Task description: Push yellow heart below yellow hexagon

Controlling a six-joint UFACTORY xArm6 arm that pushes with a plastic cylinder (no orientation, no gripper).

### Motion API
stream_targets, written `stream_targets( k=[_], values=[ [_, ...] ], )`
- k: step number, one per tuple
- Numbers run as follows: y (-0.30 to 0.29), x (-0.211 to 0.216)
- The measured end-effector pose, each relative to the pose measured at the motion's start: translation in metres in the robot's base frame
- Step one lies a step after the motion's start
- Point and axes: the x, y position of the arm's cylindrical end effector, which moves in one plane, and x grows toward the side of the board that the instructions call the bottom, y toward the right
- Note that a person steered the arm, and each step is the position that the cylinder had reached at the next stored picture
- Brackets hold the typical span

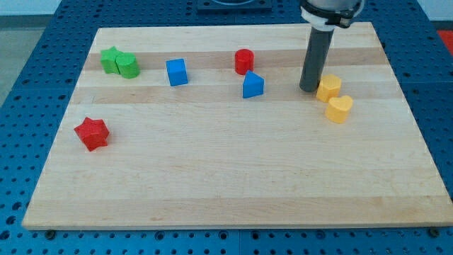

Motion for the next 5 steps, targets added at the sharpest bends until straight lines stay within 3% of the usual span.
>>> stream_targets(
  k=[2,3,5],
  values=[
    [0.064,0.0],
    [0.064,0.0],
    [-0.016,0.016]
  ],
)
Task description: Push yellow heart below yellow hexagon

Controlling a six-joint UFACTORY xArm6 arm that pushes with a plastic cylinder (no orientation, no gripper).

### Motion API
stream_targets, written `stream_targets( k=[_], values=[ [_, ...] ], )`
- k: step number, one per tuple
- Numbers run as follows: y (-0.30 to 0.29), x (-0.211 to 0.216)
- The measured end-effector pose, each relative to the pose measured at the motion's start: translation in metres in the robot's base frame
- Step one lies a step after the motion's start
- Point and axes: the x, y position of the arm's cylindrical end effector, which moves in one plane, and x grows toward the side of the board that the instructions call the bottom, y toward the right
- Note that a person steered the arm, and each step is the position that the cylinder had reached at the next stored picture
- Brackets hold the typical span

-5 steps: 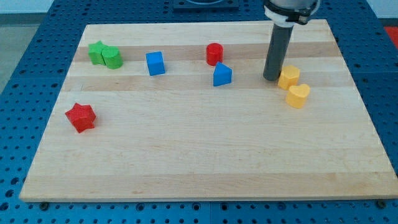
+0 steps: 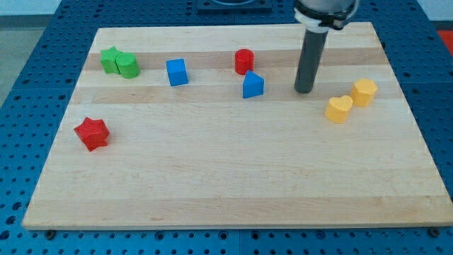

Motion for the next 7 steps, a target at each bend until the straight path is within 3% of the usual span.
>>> stream_targets(
  k=[1,2,3,7],
  values=[
    [0.001,0.092],
    [0.001,0.095],
    [0.029,0.06],
    [0.043,0.044]
  ],
)
